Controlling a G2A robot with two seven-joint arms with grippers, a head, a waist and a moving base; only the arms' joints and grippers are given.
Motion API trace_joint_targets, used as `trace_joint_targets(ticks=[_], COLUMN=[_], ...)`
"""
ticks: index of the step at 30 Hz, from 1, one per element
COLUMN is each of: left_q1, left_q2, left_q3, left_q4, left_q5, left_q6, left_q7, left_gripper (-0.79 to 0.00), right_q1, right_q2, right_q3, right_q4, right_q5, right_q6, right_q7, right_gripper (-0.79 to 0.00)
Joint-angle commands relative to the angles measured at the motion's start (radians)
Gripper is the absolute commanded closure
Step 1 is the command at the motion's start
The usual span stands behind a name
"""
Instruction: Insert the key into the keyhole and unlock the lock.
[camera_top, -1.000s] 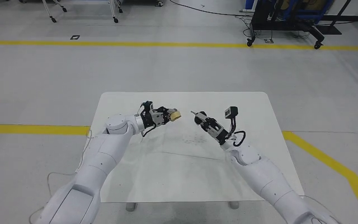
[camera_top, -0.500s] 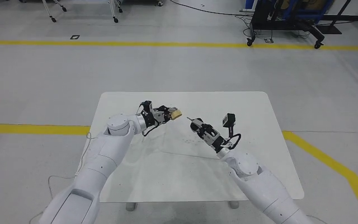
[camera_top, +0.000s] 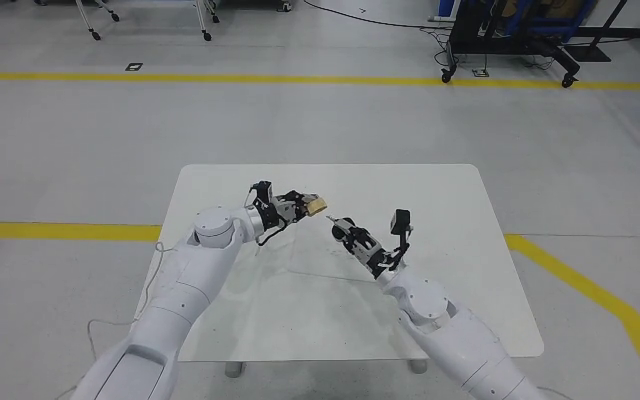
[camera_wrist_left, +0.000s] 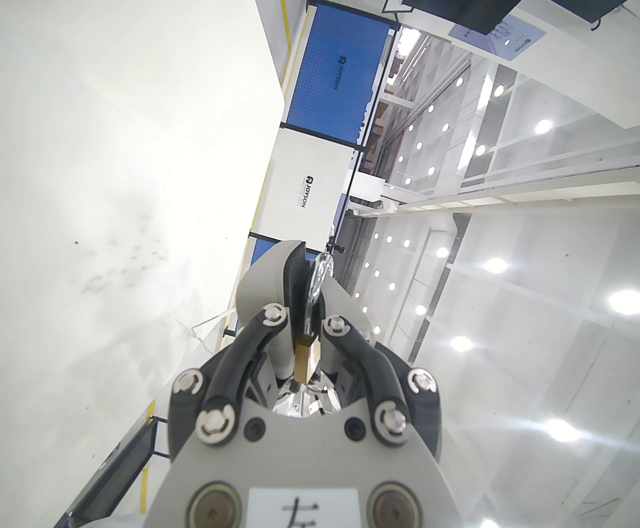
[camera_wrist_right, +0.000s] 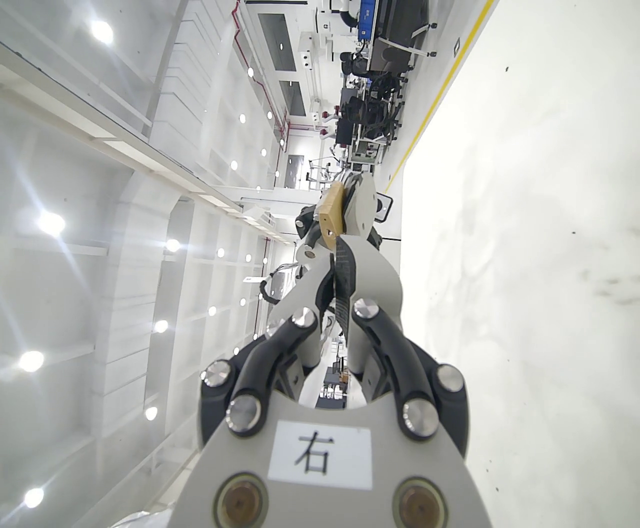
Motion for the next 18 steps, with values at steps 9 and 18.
trace_joint_targets(ticks=[9,18], left_q1=[0.019,0.036], left_q2=[0.006,0.007], left_q3=[0.001,0.003], left_q4=[-0.053,-0.089], left_q5=[0.073,0.098], left_q6=[0.016,0.029], left_q7=[0.058,0.069], left_gripper=[0.0,0.0], right_q1=[-0.014,0.002], right_q2=[-0.018,-0.037], right_q3=[-0.007,-0.015], right_q4=[-0.031,-0.028], right_q5=[-0.083,-0.084], right_q6=[0.047,0.104], right_q7=[-0.093,-0.102], right_gripper=[0.0,0.0])
